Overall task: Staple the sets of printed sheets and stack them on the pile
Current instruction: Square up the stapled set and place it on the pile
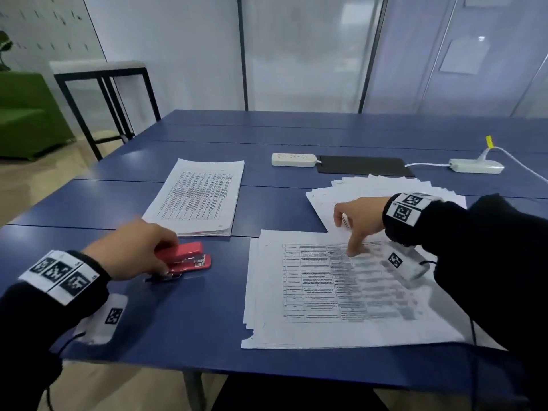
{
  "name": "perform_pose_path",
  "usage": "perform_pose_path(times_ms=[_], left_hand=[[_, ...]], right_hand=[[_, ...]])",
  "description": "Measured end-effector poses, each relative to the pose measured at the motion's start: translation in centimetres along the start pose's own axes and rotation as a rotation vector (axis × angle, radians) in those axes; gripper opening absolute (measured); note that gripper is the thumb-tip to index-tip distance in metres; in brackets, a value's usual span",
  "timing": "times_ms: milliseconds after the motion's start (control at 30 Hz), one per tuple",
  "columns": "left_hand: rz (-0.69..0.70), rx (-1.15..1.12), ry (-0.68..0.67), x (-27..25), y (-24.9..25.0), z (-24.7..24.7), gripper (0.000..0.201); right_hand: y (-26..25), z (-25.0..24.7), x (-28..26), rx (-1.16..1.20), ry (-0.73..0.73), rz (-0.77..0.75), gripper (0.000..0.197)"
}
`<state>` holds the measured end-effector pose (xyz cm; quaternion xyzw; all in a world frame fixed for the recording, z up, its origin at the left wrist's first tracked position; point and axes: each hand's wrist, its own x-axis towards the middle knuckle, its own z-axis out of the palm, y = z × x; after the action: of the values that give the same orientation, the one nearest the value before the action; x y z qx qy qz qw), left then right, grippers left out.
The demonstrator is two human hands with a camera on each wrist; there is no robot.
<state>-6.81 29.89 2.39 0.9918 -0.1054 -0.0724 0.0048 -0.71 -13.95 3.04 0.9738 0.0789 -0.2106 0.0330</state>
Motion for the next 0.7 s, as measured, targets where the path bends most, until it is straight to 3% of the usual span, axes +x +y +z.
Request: perform_pose_path(times_ms=[100,167,267,333,400,533,600,700], left_hand=[[0.018,-0.061,-0.054,0.1,-0.1,0.5,0.043],[0.062,-0.14,-0.056,-0.1,0.0,0.2,0.06],[0.15,-0.345,0.069,-1.1,0.8,-1.5,0.073],[0.2,-0.66,0.144,-1.7,1.7,-2.4,0.083],[0.241,-0.958,0.179,-2.0,2.4,-2.8,0.09],[0.212,-1.283,0.23,-1.1,4.8,-2.4,0.099],[0.224,-1.385,0.286,0.2,7.8,-2.5,0.093],[0.311,-1.553,0.509,2.0,13.0,-4.1,0.049]], right_hand=[[-0.9,-0.1,-0.1,-0.054,-0.041,0.009,0.07],[-1.2,-0.2,-0.3,-0.059,-0.066,-0.023,0.057],[0.0,-0.7,-1.6,0.083,-0.06,-0.094,0.028],[1.5,-1.6,-2.9,0.313,-0.002,-0.171,0.023],[2.9,-2.6,-4.9,0.64,0.111,-0.257,0.03],[3.2,-3.7,-9.2,1.2,0.352,-0.406,0.037],[2.1,-3.4,-10.0,1.367,0.455,-0.465,0.044],[0.2,-2.6,-9.9,1.556,0.558,-0.497,0.036]])
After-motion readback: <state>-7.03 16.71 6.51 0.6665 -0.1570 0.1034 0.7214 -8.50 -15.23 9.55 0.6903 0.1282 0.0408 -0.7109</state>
